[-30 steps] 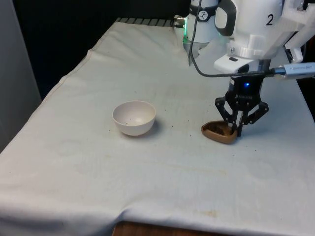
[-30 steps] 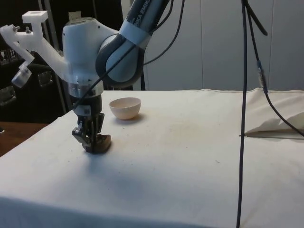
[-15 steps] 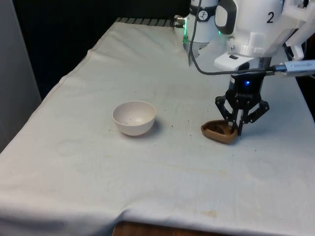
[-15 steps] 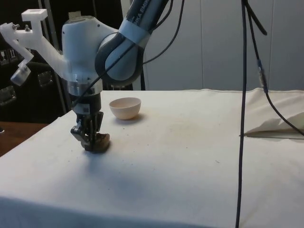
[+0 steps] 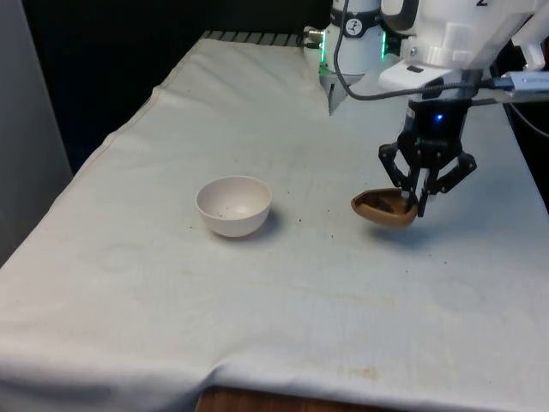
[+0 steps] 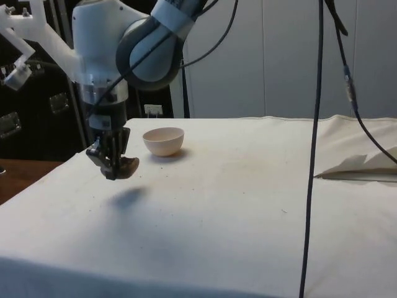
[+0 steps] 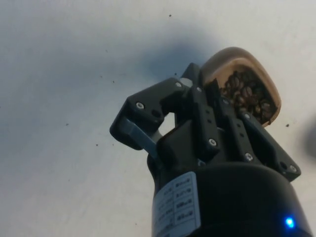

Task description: Pour the coffee beans from the cup into the bowl.

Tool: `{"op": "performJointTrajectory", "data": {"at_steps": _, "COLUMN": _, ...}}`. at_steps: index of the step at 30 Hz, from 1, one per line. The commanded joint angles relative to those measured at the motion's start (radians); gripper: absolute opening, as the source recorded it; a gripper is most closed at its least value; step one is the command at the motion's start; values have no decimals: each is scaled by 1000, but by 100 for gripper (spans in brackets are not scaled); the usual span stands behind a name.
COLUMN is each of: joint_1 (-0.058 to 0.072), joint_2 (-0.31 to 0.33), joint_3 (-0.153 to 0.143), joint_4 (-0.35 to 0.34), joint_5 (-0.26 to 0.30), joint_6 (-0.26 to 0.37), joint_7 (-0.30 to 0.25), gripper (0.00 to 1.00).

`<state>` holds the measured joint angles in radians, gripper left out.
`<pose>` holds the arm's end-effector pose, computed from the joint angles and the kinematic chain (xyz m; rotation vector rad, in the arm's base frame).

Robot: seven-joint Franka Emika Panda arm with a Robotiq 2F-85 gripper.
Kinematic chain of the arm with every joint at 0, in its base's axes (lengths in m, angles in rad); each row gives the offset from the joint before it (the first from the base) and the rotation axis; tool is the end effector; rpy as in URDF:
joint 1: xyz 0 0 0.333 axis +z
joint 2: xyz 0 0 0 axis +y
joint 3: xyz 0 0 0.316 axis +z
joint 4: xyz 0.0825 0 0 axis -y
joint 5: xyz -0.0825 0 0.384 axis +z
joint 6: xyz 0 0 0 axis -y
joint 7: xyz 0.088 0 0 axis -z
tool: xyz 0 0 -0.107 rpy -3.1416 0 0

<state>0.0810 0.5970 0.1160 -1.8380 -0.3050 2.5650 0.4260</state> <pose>0.6464 0.1281 0.2169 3.0595 -0.0132 0.2582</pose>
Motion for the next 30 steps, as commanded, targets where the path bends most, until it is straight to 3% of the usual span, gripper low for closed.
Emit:
{"op": "performJointTrajectory", "data": {"at_steps": 1, "joint_1": 2, "joint_2": -13, "joint_3": 0, "joint_4": -2, "joint_5": -1, "joint_6": -13, "joint_7": 1, "gripper": 1}}
{"op": "performJointTrajectory", "data": {"at_steps": 23, "joint_1": 5, "joint_2": -85, "joint_3": 2, "joint_4": 22, "joint_5": -4, "joint_6": -111, "joint_7": 0, "gripper": 1}}
{"op": "performJointTrajectory", "data": {"at_steps": 30, "joint_1": -1, "joint_2": -93, "joint_3": 1, "joint_4": 37, "joint_5": -11, "joint_6": -133, "joint_7": -5, "gripper": 1}}
